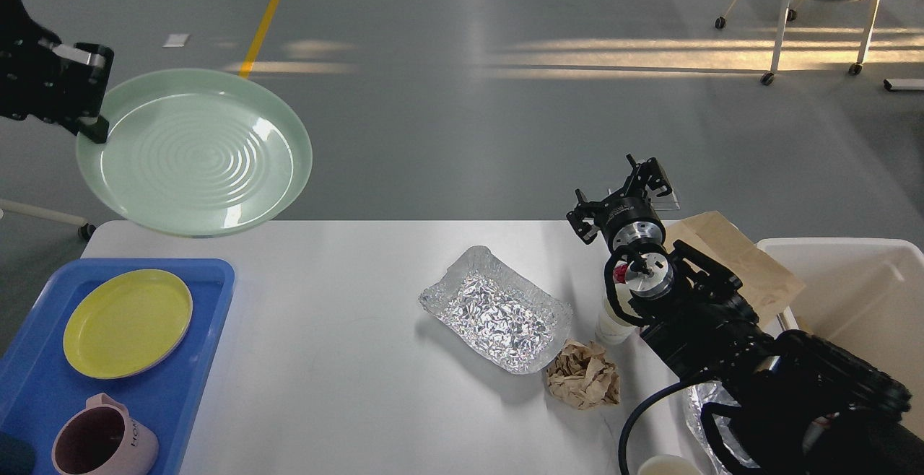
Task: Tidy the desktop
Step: 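Lift the green plate and lower it onto the yellow plate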
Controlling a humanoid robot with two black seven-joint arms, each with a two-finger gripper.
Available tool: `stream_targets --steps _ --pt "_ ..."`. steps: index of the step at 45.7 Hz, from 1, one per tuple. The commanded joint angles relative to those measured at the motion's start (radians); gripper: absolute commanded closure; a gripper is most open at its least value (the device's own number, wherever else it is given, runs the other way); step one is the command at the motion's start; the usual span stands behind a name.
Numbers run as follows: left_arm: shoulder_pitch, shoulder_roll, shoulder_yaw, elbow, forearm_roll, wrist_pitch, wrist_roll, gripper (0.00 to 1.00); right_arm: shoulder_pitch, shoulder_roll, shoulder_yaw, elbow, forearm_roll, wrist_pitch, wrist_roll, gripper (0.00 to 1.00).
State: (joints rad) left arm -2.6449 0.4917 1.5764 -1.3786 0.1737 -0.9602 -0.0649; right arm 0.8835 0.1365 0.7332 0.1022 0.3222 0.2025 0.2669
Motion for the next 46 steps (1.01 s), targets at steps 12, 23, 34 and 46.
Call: stream_targets --steps 12,23,34,46 --pt "0.351 0.085 0.097 0.013 0.001 0.134 -0.01 1.0 0.0 0.0 0.0 0.001 0.0 0.0 0.0 0.0" --pt "0.58 0.117 0.08 0.041 -0.003 0.526 -0.013 1.0 0.0 0.0 0.0 0.001 0.0 0.0 0.0 0.0" --pt "0.844 0.123 0.018 0.154 -0.019 0.796 -0.013 1.0 0.0 0.0 0.0 0.001 0.0 0.0 0.0 0.0" --pt "1.037 0.159 -0.067 0.295 -0.019 0.856 -0.012 1.0 0.0 0.0 0.0 0.001 0.0 0.0 0.0 0.0"
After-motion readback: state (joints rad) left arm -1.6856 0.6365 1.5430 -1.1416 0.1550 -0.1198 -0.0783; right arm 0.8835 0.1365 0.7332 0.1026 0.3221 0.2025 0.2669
